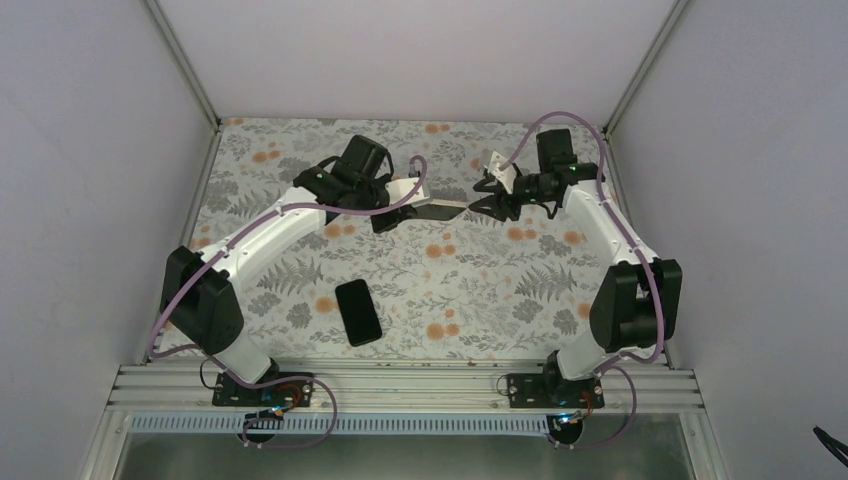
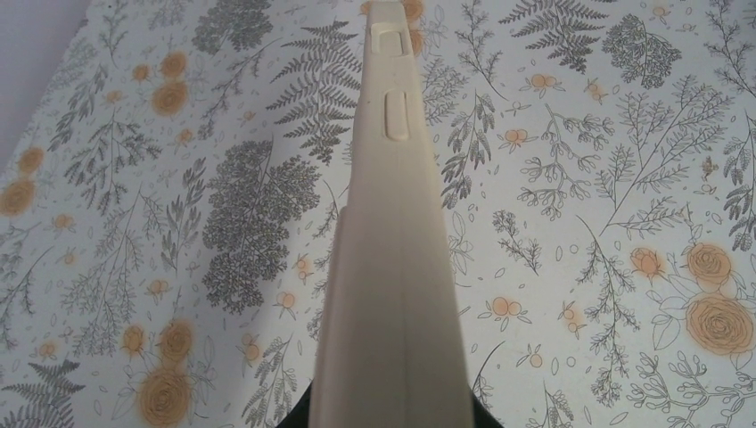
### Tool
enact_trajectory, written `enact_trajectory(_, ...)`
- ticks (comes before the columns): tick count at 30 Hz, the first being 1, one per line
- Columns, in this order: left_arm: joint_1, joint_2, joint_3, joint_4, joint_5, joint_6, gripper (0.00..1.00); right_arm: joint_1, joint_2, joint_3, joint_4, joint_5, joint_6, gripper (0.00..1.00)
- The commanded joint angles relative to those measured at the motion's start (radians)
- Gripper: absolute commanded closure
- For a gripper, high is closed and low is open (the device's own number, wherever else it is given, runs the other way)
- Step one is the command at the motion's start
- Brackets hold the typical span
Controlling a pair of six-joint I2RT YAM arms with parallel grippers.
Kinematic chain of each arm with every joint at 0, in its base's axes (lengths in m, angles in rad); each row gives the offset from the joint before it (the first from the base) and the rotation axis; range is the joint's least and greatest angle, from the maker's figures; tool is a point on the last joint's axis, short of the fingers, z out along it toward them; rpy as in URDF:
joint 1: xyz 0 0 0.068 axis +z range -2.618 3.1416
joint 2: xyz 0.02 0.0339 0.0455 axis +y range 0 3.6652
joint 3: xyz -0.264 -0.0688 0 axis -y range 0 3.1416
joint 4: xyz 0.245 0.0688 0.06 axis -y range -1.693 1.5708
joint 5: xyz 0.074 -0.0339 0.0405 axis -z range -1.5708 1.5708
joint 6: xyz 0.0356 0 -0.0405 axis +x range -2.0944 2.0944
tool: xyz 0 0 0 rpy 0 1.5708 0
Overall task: Take the phone out of the phone case
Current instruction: Remove the phone case from the phone.
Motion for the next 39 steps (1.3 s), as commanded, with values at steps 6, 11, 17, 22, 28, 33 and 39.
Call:
enact_trajectory(6, -0.01, -0.006, 0.053, 0.056, 0.018, -0.013, 0.98, 0.023, 0.018, -0.016, -0.025, -0.04, -0.029, 0.49)
enact_trajectory(11, -0.014, -0.004, 0.056, 0.049, 0.017, -0.011, 0.98, 0.029, 0.031, -0.007, -0.005, -0.036, -0.012, 0.5)
enact_trajectory(17, -0.015, -0.008, 0.05, 0.046, 0.017, -0.006, 0.98, 0.027, 0.016, -0.012, 0.018, -0.023, 0.001, 0.51)
enact_trajectory(22, -0.016, -0.007, 0.05, 0.046, 0.017, -0.005, 0.98, 0.023, 0.016, -0.01, 0.017, -0.023, 0.0, 0.51)
enact_trajectory(28, -0.017, -0.012, 0.047, 0.042, 0.018, 0.001, 0.98, 0.02, 0.021, -0.008, 0.023, -0.016, 0.002, 0.52)
enact_trajectory(33, -0.019, -0.017, 0.042, 0.041, 0.013, 0.005, 0.98, 0.018, 0.037, 0.009, 0.024, 0.001, 0.001, 0.52)
enact_trajectory(39, -0.022, -0.023, 0.028, 0.046, 0.01, 0.009, 0.98, -0.003, 0.061, 0.041, 0.018, 0.002, -0.008, 0.53)
